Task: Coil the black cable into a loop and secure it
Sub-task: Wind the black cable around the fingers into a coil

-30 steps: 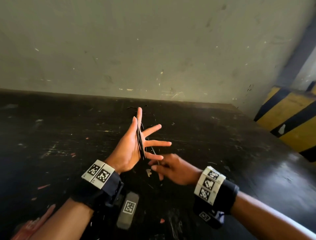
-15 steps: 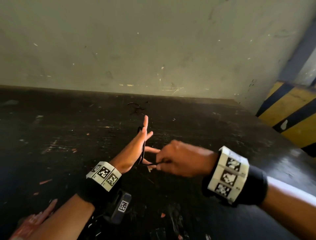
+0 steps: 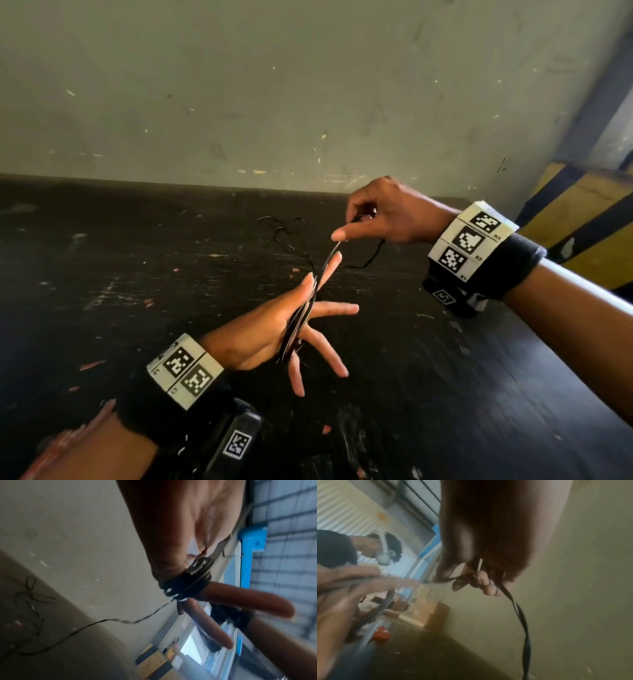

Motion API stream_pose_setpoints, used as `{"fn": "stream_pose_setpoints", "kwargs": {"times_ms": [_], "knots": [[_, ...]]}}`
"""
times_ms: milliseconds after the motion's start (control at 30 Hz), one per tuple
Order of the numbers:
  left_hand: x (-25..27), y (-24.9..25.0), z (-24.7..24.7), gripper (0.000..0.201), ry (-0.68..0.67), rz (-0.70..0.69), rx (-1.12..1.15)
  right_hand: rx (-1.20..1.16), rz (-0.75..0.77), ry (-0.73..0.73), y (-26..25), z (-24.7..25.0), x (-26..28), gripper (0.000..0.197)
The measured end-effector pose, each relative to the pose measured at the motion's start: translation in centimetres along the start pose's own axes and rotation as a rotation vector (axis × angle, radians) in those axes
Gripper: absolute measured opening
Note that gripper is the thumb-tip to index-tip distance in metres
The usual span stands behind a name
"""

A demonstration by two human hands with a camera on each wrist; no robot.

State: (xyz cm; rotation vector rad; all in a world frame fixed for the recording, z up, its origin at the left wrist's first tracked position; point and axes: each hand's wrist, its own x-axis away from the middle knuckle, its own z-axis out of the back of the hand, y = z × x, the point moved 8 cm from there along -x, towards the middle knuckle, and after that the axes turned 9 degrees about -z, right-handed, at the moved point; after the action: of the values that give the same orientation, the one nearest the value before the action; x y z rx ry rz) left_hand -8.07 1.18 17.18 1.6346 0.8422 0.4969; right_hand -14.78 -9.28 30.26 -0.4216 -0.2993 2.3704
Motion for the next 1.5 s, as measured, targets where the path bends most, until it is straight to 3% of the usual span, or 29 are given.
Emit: {"fn": "stream_pose_setpoints", "kwargs": {"times_ms": [133,233,300,467,600,733,833,900,1066,1266,1433,1500], "knots": [[-0.4,2.5,-0.5,0.050,-0.018,-0.141,0.185,-0.228,-0.094,0.099,2.3,-3.0,0.6,0.031],[-1.4,4.2,0.7,0.052,0.053,-0.263,0.281,-0.409,-0.131,0.032,2.4,-8.0,2.2,0.025],[-2.2,4.9,2.5,0.051,0.169,-0.324,0.279,-0.464,-0.183,-0.037,1.9,-11.5,3.3,0.023],[-2.9,4.8,7.1,0.051,0.440,-0.361,0.119,-0.393,-0.206,-0.372,-1.3,-16.5,5.7,0.027],[-3.0,3.5,8.3,0.052,0.490,-0.294,-0.064,-0.245,-0.153,-0.298,-2.4,-14.0,6.0,0.019],[-3.1,1.8,7.4,0.061,0.433,-0.195,-0.319,0.014,-0.053,-0.283,-3.3,-10.3,5.7,0.012],[-3.3,-0.7,6.2,0.067,0.314,-0.083,-0.347,0.206,0.015,-0.245,-3.7,-6.2,4.8,0.012],[-3.0,-2.5,5.3,0.078,0.248,0.004,-0.324,0.244,0.056,-0.173,-3.8,-2.5,3.7,0.013],[-2.3,-2.3,1.5,0.062,0.094,0.010,-0.209,0.164,0.085,-0.096,-2.9,3.1,1.7,0.018],[-2.1,0.1,-1.6,0.050,-0.059,-0.080,-0.014,0.011,-0.035,-0.063,1.7,1.5,0.4,0.020],[-2.1,2.3,-2.7,0.046,-0.097,-0.139,0.081,-0.012,-0.066,-0.080,3.2,-3.9,1.0,0.036],[-2.5,3.2,-2.6,0.047,-0.085,-0.183,0.131,-0.075,-0.120,-0.109,3.1,-6.3,1.8,0.032]]}}
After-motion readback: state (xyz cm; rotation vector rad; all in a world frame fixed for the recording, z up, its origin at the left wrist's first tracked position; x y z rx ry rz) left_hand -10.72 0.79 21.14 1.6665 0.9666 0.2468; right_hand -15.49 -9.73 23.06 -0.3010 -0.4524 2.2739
